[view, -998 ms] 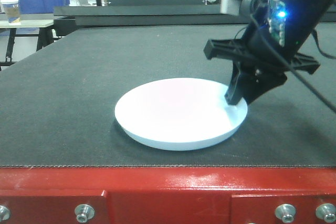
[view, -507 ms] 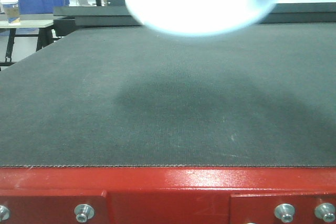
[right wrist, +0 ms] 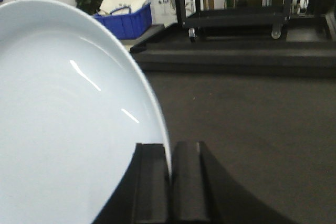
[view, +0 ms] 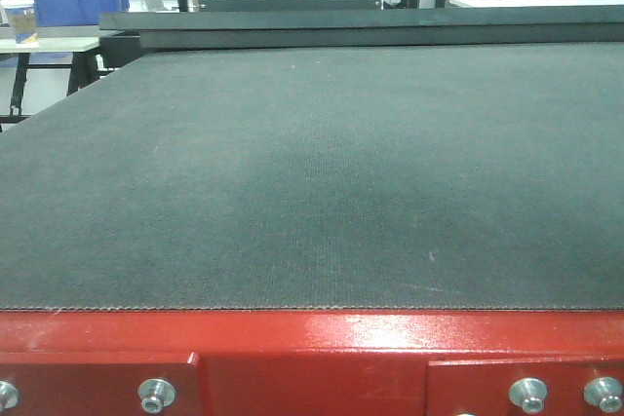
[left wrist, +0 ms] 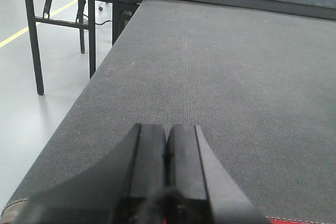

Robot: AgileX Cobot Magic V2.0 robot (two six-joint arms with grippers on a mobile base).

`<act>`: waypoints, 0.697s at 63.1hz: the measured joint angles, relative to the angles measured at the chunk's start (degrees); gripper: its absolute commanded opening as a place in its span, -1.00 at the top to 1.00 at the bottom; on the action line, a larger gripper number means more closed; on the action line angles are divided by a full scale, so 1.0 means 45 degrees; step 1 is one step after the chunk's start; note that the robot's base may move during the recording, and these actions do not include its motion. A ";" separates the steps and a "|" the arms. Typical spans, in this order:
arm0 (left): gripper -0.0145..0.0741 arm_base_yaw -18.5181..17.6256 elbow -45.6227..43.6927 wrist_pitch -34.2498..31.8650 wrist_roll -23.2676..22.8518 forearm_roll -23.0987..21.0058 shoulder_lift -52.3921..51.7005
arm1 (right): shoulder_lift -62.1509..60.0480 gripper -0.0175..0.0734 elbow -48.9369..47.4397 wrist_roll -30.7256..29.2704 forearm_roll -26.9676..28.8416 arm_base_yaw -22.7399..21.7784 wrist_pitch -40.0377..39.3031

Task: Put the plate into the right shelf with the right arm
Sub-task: 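Lift the white plate upright off the mat with the right gripper, then drive the base to the steel shelf of blue bins, holding the plate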

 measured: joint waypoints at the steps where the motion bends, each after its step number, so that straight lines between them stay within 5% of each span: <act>1: 0.78 0.0000 0.0000 0.0000 0.0000 0.0000 0.0000 | -0.0178 0.49 0.0106 -0.0057 0.0000 0.0000 -0.0053; 44: 0.78 0.0000 0.0000 0.0000 0.0000 0.0000 0.0000 | -0.4245 0.49 0.3222 -0.0379 0.0000 0.0000 -0.0891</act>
